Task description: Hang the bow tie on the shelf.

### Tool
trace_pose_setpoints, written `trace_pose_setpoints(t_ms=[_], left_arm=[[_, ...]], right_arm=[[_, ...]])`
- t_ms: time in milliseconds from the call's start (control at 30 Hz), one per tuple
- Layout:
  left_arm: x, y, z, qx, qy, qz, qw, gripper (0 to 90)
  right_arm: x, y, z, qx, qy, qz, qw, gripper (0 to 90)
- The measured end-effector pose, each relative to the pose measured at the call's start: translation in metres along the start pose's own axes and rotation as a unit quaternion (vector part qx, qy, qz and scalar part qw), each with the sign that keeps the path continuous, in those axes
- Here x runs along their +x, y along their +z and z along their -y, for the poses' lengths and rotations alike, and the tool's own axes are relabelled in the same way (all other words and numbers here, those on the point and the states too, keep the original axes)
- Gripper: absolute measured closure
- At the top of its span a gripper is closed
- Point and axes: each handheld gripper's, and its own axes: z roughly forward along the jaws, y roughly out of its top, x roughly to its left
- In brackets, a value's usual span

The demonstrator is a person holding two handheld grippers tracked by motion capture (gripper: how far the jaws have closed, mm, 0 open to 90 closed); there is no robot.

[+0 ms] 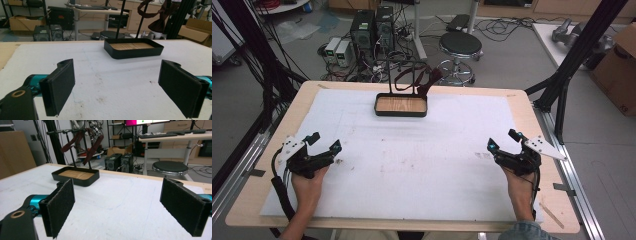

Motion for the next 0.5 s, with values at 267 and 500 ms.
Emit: trace_pose_setpoints(t_ms=[267,500], left_arm=[[0.0,0.0,0.0,0.0,0.0,-0.001,1.0,14.1],[0.0,-0.001,0.0,0.001,0.002,-0.002,1.0,14.2]], right_arm=[[0.004,0.001,0.021,0.014,0.022,-0.009,0.9996,11.3],[0.013,0.007,0.028,0.059,0.007,-0.025,0.9979,10.7]])
